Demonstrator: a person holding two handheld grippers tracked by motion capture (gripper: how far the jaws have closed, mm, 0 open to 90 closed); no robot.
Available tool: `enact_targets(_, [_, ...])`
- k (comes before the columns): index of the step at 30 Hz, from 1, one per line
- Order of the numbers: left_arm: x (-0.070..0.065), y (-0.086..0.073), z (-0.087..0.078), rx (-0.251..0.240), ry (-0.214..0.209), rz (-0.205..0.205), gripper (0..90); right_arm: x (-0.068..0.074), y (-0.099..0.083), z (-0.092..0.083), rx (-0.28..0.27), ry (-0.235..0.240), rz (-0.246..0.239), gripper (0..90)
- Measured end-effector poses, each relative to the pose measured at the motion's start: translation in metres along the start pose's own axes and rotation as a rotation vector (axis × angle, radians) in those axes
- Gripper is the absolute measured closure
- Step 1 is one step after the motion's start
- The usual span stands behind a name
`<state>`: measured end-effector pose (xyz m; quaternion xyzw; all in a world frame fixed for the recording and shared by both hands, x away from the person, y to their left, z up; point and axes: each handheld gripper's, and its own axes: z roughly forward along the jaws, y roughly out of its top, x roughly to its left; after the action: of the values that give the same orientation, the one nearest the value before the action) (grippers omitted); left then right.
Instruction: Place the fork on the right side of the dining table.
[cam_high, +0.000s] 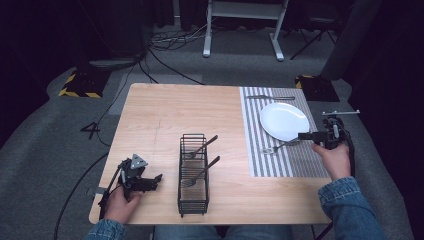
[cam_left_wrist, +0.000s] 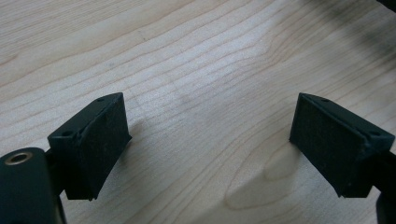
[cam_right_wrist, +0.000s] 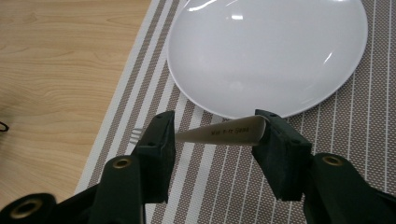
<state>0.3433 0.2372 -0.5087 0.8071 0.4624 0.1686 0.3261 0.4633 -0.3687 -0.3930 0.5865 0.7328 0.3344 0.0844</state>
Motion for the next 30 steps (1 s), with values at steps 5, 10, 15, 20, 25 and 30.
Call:
enact_targets(5, [0.000, 0.000, 0.000, -0.001, 0.000, 0.000, 11.7, -0.009, -0.004, 0.004, 0.007, 0.008, 0.019, 47.8])
enact_targets(10, [0.000, 0.000, 0.000, 0.000, 0.001, 0.000, 11.7, -0.018, -0.008, 0.009, 0.020, 0.004, 0.044, 47.2])
enact_targets(15, [0.000, 0.000, 0.000, -0.001, 0.004, 0.000, 11.8, -0.024, -0.013, 0.012, 0.034, 0.000, 0.057, 46.5])
enact_targets(20, [0.000, 0.000, 0.000, 0.000, 0.004, 0.000, 11.8, -0.028, -0.016, 0.015, 0.041, -0.004, 0.069, 46.2])
enact_targets(25, [0.000, 0.000, 0.000, -0.001, 0.004, 0.000, 11.8, -0.038, -0.021, 0.020, 0.059, -0.012, 0.098, 45.4])
enact_targets(30, [0.000, 0.000, 0.000, -0.001, 0.004, 0.000, 11.8, -0.042, -0.022, 0.023, 0.068, -0.024, 0.110, 45.0])
